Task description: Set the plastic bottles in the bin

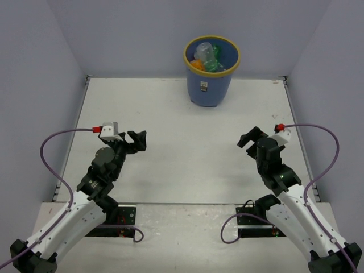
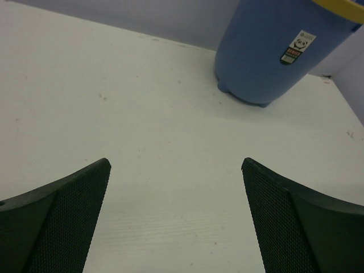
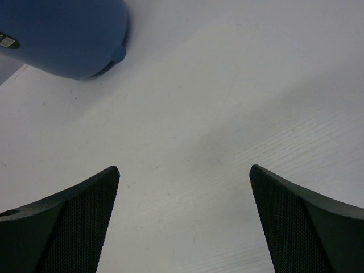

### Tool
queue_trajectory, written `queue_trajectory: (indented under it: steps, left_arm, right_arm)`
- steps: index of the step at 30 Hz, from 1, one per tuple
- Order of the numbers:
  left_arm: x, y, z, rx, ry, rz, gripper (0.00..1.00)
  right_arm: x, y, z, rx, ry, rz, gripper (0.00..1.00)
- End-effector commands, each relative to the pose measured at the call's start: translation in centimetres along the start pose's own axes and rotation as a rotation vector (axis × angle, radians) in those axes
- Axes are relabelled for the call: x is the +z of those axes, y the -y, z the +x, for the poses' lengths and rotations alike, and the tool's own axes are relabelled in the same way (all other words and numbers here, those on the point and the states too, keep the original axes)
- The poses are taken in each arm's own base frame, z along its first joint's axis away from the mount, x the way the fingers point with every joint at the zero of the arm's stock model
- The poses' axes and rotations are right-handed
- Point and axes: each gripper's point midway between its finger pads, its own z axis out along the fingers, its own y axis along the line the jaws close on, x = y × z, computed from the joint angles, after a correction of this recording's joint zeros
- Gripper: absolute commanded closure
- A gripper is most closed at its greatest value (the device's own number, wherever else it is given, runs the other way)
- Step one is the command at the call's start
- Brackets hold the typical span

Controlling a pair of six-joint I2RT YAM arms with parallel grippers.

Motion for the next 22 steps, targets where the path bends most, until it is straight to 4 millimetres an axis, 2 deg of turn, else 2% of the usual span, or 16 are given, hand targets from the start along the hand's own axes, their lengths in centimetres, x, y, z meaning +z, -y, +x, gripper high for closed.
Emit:
queue_trajectory:
  steps: [1, 8, 22]
  left_arm:
    - [-0.7, -0.1, -3.6, -0.061, 0.106, -0.031, 0.00]
    - [-0.3, -0.3, -2.3, -0.053, 0.057, -0.043, 0.00]
    - [-0.6, -0.7, -2.4, -0.066, 0.068, -0.061, 0.00]
  right_arm:
    - [0.1, -0.9, -0.9, 0.030, 0.014, -0.011, 0.01]
    - [0.0, -0.4, -1.1, 0.069, 0.017, 0.030, 0.01]
    - [-0.2, -1.0, -1.8, 0.082, 0.042, 0.000, 0.01]
